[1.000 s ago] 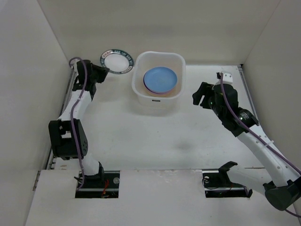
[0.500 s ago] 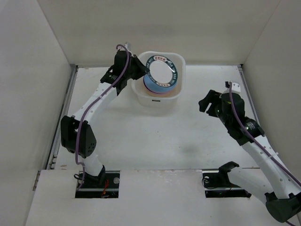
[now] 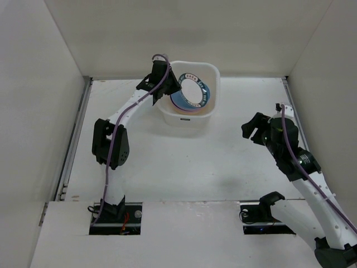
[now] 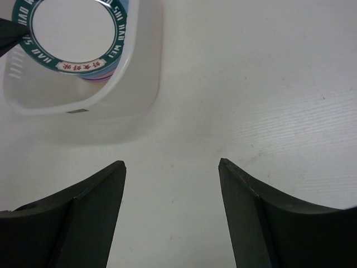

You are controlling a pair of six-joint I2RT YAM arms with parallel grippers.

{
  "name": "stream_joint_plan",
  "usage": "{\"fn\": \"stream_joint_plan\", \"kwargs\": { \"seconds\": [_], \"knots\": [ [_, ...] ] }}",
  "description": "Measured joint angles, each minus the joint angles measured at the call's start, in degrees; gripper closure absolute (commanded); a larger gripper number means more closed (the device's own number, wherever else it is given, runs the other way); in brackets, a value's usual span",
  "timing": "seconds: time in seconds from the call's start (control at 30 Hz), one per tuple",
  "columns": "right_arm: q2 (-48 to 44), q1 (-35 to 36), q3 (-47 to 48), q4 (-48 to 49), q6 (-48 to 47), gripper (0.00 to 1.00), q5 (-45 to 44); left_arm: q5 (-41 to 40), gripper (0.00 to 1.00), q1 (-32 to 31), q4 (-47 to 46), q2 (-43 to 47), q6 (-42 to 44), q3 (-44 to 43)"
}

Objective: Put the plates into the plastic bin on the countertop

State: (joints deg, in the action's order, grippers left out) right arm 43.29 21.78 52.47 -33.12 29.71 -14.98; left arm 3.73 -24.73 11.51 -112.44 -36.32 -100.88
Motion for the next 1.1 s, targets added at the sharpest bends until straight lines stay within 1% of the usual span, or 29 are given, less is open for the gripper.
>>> {"fn": "stream_joint_plan", "kwargs": {
  "seconds": [0.13,0.27,0.33,0.4,0.47,0.53,0.63,0.67,0.7,0.8,0.87,0.97,1.03,1.1],
  "knots": [
    [-1.38,-0.66,-0.63,-1.18,0.15,0.27,0.07,-0.81,0.88,-0.83,1.2,-3.56,1.31,-3.37],
    [-2.05,-1.53,-0.9,-1.49,0.15,0.26,0.26,-1.68,0.71,-1.33,1.7,-5.92,2.43,-5.49],
    [-2.1,-1.9,-0.9,-1.49,0.15,0.26,0.46,-2.4,0.58,-1.49,2.1,-6.4,3.26,-5.79],
    [-2.03,-2.25,-0.9,-1.49,0.17,0.26,0.7,-3.23,0.41,-1.57,2.75,-6.75,4.52,-6.19],
    [-1.92,-2.34,-0.9,-1.46,0.17,0.26,0.87,-4.28,0.29,-1.6,3.43,-6.78,5.9,-6.47],
    [-1.66,-2.38,-0.9,-1.42,0.17,0.26,1.11,-5.64,0.2,-1.68,3.91,-6.78,7.56,-7.19],
    [-0.98,-2.38,-0.9,-1.36,0.17,0.26,1.57,-7.37,0.1,-1.84,4.83,-6.69,9.99,-8.52],
    [-0.74,-2.38,-0.9,-1.31,0.17,0.26,1.7,-7.78,0.01,-1.86,5.18,-6.56,10.78,-8.96],
    [-0.48,-2.38,-0.9,-1.29,0.17,0.26,1.77,-8.2,0.0,-1.92,5.57,-6.21,11.52,-9.33],
    [0.44,-2.36,-0.87,-1.14,0.17,0.25,1.97,-9.44,0.0,-2.49,6.6,-3.87,13.7,-9.75],
    [1.29,-2.36,-0.83,-1.07,0.15,0.24,1.99,-10.62,0.0,-3.1,7.3,-0.94,15.23,-9.77],
    [3.52,-2.36,-0.42,-0.61,0.07,0.22,2.19,-12.61,0.0,-3.82,7.48,5.77,17.59,-9.14],
    [5.53,-2.21,0.24,0.02,-0.24,0.19,2.49,-14.32,0.0,-4.02,6.58,12.74,18.78,-5.38],
    [7.96,-1.88,1.29,0.94,-0.66,0.14,2.86,-16.61,0.0,-3.43,5.35,21.42,19.41,1.62]
  ]
}}
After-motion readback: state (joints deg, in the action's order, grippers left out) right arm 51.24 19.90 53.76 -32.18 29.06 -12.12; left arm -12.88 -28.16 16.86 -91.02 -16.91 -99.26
